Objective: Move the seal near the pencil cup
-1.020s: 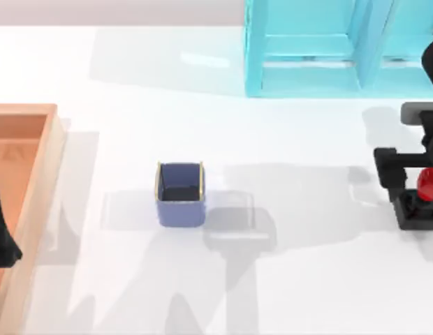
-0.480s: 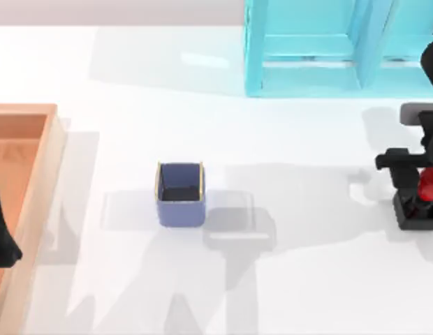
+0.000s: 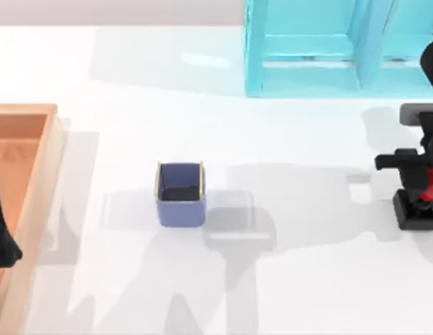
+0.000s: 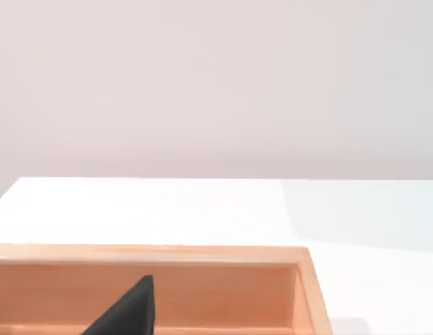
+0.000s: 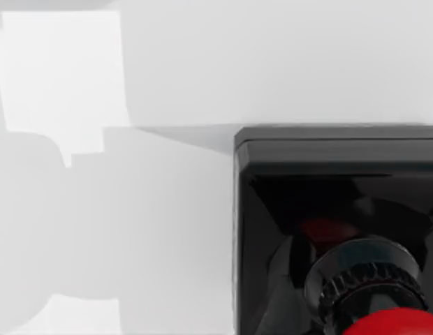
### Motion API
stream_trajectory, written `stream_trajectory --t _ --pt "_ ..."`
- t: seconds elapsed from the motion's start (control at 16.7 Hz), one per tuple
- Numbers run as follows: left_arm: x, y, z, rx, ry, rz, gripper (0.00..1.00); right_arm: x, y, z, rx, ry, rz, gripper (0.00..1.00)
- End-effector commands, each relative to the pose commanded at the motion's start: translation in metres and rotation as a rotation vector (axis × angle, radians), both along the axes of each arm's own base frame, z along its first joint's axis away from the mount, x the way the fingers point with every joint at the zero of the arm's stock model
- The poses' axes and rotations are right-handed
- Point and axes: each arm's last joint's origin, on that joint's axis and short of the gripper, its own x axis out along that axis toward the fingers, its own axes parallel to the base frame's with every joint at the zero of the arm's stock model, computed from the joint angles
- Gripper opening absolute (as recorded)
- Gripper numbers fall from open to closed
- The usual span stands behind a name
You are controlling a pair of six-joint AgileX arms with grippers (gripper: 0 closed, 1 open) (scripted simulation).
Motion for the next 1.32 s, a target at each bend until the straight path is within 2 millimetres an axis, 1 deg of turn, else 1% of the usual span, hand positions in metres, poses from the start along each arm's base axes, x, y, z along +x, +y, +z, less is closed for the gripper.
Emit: stream_trajectory --t 0.48,0.54,0.66,0.78,0.84,1.02,1.2,1.32 --pt "0.000 0.000 0.000 0.000 0.000 0.000 1.00 0.000 0.000 0.001 0.000 -0.001 -0.003 0.00" --pt "0.000 0.000 0.000 0.000 0.000 0.000 1.00 0.001 0.003 0.002 -0.001 0.003 -0.002 0.00" --pt "0.000 0.000 0.000 0.000 0.000 0.000 1.00 0.006 0.015 0.010 -0.004 0.016 -0.001 0.00" --pt "0.000 0.000 0.000 0.000 0.000 0.000 1.00 0.013 0.034 0.025 -0.008 0.028 -0.002 0.00" --pt "0.000 0.000 0.000 0.000 0.000 0.000 1.00 0.016 0.045 0.036 -0.009 0.029 -0.002 0.00" --pt "0.000 0.000 0.000 0.000 0.000 0.000 1.00 0.023 0.085 0.079 -0.004 0.011 -0.004 0.00" --pt "0.000 0.000 0.000 0.000 0.000 0.000 1.00 0.015 0.118 0.117 0.000 0.001 -0.003 0.00" --pt "0.000 0.000 0.000 0.000 0.000 0.000 1.00 0.006 0.133 0.133 0.000 0.000 -0.003 0.00"
